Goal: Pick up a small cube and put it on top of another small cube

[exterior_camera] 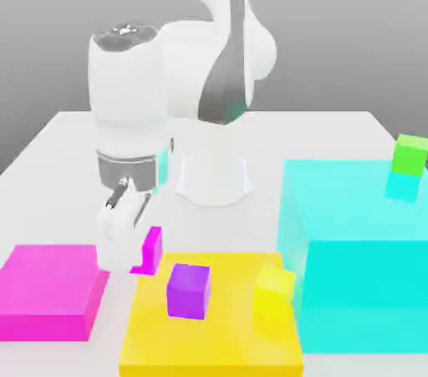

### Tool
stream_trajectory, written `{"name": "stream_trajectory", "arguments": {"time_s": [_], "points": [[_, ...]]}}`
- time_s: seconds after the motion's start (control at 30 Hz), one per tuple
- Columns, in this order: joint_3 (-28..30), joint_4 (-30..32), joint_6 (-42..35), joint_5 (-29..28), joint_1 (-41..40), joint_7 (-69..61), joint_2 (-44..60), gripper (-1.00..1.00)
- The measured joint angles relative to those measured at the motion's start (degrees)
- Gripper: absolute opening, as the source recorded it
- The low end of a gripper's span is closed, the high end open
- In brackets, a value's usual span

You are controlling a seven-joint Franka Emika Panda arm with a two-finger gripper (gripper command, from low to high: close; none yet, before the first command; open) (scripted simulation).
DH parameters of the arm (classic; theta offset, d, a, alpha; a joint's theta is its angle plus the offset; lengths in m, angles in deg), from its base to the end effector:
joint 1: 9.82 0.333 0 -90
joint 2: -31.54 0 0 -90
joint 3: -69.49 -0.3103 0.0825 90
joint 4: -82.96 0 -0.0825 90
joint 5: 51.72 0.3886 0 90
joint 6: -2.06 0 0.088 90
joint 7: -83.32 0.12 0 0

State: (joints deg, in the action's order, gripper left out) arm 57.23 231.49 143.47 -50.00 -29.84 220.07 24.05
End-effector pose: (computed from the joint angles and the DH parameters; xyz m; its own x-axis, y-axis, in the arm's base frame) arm 0.4342 -0.0612 0.2804 -0.8286 -0.5599 0.0032 -0.5599 0.8285 -0.0092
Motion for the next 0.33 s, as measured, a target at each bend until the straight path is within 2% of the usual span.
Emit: {"name": "stream_trajectory", "arguments": {"time_s": [0.07,0.2,0.23,0.33], "points": [[-1.4,-0.8,-1.5,0.7,1.1,2.8,-0.6,-1.0],[-1.9,0.3,4.9,-1.0,1.2,5.2,4.8,-1.0],[-2.0,0.6,6.4,-1.4,1.2,5.5,6.1,1.0],[-2.0,0.6,6.4,-1.4,1.2,5.5,6.1,1.0]]}}
